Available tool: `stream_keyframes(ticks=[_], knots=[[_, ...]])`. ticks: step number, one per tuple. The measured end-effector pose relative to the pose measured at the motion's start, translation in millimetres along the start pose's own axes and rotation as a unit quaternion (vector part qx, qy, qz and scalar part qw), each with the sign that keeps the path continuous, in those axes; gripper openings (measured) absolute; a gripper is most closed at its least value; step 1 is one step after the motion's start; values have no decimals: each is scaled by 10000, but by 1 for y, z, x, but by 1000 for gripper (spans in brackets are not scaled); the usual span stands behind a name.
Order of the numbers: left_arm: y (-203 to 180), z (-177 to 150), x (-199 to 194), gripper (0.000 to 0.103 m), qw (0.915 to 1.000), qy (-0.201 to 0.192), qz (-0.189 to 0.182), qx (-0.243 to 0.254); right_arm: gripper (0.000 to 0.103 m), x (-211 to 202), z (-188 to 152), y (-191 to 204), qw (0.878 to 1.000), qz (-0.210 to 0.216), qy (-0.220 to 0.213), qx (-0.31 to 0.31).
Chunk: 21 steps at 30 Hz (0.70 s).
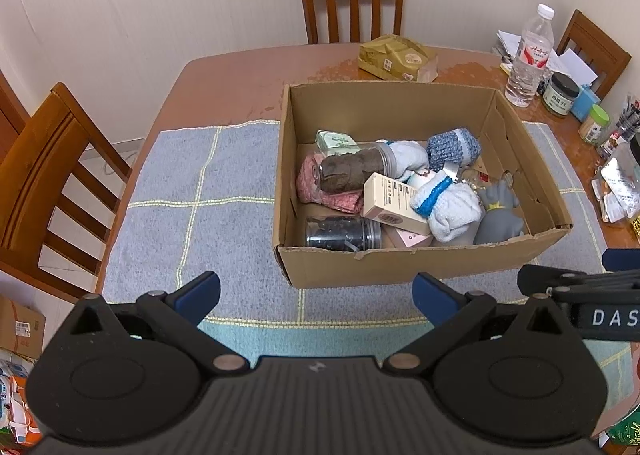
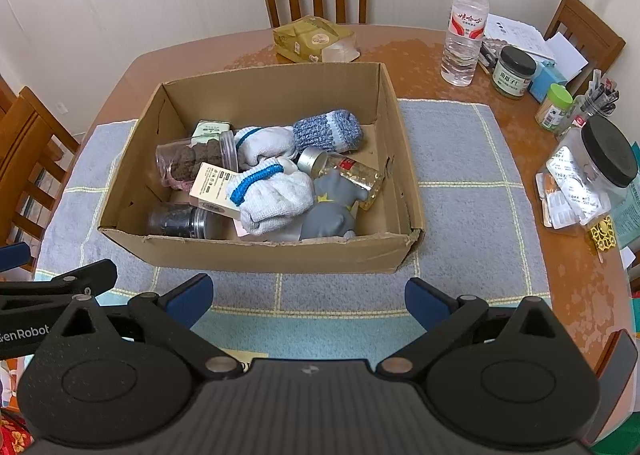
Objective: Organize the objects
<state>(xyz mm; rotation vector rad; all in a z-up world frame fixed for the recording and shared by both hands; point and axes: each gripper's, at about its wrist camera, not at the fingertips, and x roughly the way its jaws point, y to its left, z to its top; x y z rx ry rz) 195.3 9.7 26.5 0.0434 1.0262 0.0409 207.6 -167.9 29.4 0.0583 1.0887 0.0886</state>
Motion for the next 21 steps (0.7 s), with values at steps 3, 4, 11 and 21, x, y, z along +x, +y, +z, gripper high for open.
stream_keyframes(ticks=[3, 4, 11, 21], knots=[[-1, 1, 0, 102, 10000, -9, 3, 7, 103, 0, 0, 0, 10000, 6, -8, -2], [-1, 2, 0, 102, 10000, -11, 1, 10, 103, 0, 1, 0, 10000, 9, -10, -3], [-1, 3, 0, 102, 10000, -1, -12, -5, 103, 0, 3, -1, 10000, 13, -21, 11], [-3, 3, 0, 102, 10000, 17, -18, -11, 103, -1, 3, -1, 10000, 10, -48, 24]])
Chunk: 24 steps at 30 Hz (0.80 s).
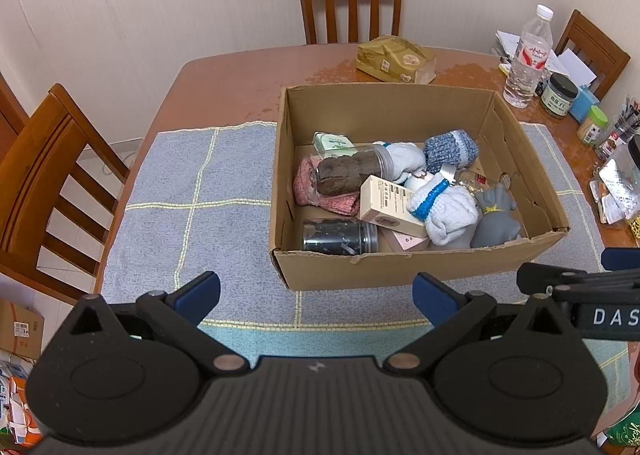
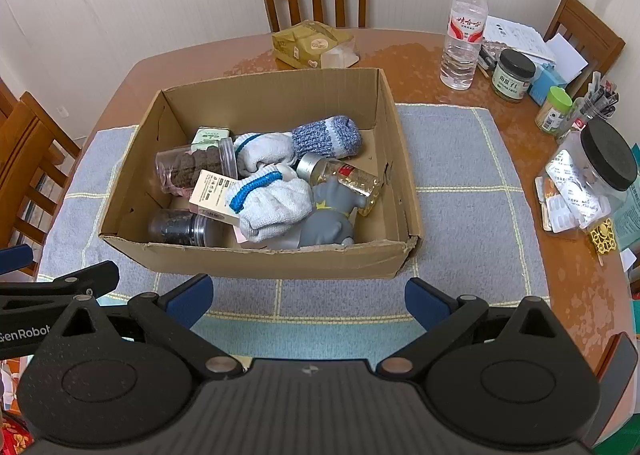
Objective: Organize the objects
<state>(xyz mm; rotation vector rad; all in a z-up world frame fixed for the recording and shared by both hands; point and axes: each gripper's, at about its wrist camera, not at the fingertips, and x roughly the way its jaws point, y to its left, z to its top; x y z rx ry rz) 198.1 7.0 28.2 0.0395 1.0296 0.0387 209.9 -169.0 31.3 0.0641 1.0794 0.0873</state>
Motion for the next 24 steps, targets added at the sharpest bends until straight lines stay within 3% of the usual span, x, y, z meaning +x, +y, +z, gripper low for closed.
stream_keyframes(ticks=[24], knots=[[-2, 2, 0, 102, 10000, -8, -7, 3, 103, -2, 2, -2, 10000, 13, -38, 15]])
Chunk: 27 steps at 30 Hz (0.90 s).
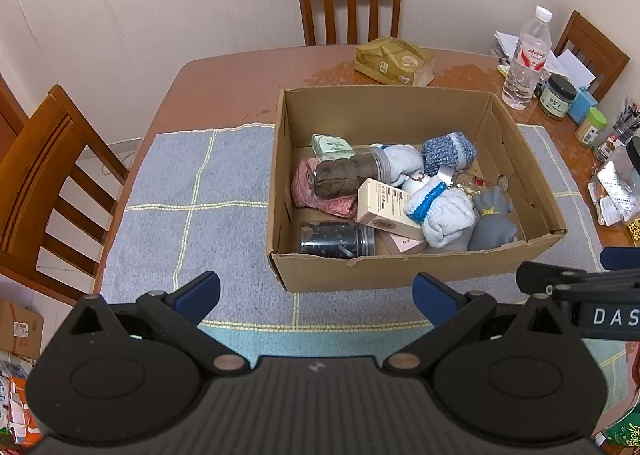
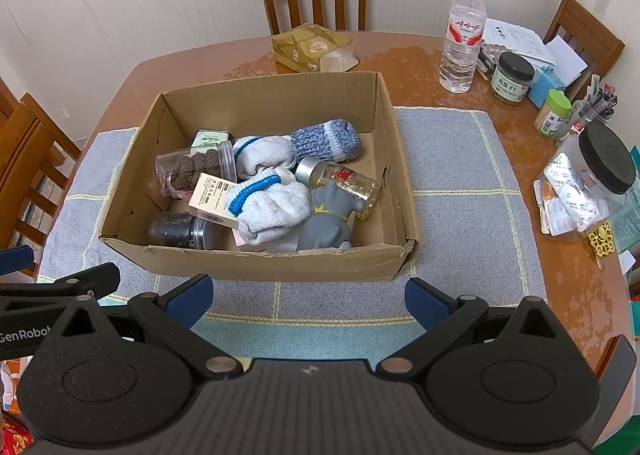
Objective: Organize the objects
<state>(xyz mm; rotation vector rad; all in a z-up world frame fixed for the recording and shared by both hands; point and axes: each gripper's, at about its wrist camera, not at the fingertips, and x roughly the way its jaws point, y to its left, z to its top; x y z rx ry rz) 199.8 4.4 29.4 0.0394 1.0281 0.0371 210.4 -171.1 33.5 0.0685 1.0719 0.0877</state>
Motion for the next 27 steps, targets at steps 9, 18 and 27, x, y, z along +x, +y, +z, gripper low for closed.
stream_keyframes(ticks=[9, 18, 27], knots=[[0, 0, -1, 102, 10000, -7, 0, -6, 103, -1, 0, 0, 10000, -9, -2, -2], [-1, 1, -2, 102, 10000, -12, 3, -8, 103, -2, 1, 0, 10000, -9, -17, -28], [-2, 2, -3, 102, 10000, -13, 0, -12, 103, -4, 2, -1, 10000, 1, -27, -42]])
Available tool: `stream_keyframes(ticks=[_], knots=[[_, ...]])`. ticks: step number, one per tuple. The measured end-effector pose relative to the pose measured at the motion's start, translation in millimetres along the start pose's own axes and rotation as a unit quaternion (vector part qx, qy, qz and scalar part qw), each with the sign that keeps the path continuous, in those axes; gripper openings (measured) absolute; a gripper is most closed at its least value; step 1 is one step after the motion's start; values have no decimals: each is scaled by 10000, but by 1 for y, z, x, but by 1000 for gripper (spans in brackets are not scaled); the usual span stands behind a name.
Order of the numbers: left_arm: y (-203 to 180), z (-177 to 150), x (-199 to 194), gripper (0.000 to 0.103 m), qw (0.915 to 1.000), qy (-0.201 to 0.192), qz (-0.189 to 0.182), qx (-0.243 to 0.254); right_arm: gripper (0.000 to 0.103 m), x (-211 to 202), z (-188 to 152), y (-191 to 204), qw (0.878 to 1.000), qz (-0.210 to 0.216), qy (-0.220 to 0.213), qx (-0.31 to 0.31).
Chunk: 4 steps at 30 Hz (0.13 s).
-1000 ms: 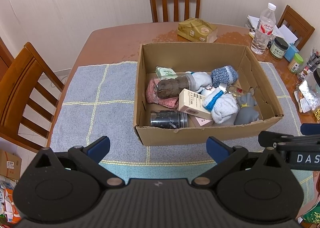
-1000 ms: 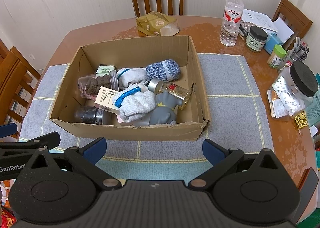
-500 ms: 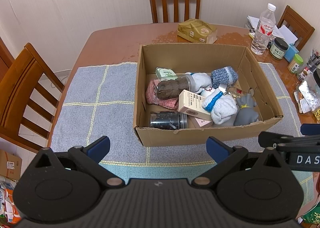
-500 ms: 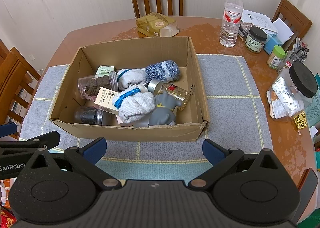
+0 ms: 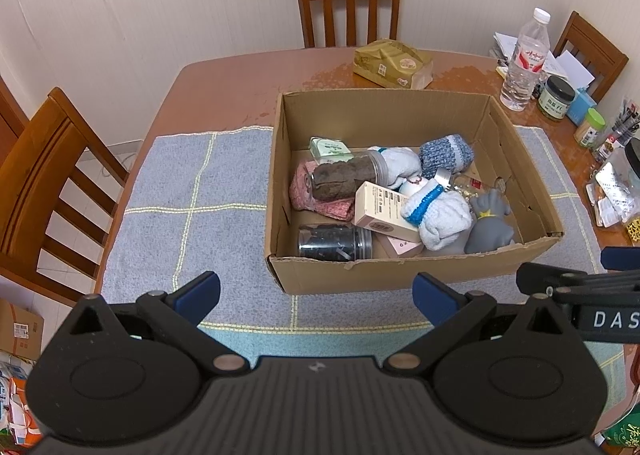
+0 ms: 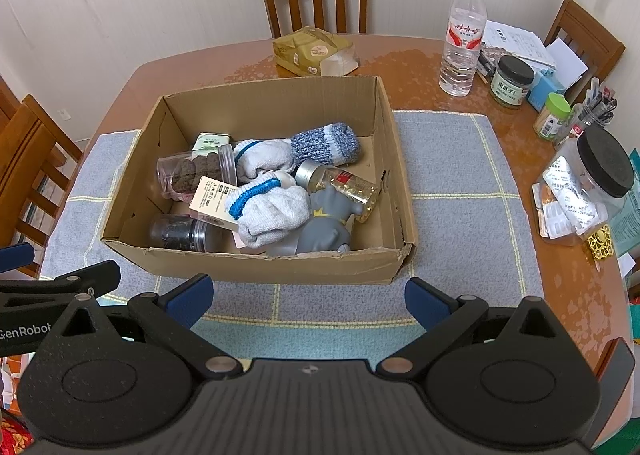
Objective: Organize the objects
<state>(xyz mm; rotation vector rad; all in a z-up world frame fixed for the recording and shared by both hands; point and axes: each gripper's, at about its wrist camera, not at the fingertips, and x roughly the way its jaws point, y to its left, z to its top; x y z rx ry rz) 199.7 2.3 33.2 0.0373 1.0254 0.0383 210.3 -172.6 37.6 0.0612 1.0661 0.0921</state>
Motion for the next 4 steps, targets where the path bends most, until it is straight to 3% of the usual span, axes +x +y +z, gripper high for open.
stream_keyframes(ticks=[4], knots=[[0, 0, 0, 102, 10000, 3, -3, 4, 103, 0, 0, 0, 10000, 0, 3, 5]])
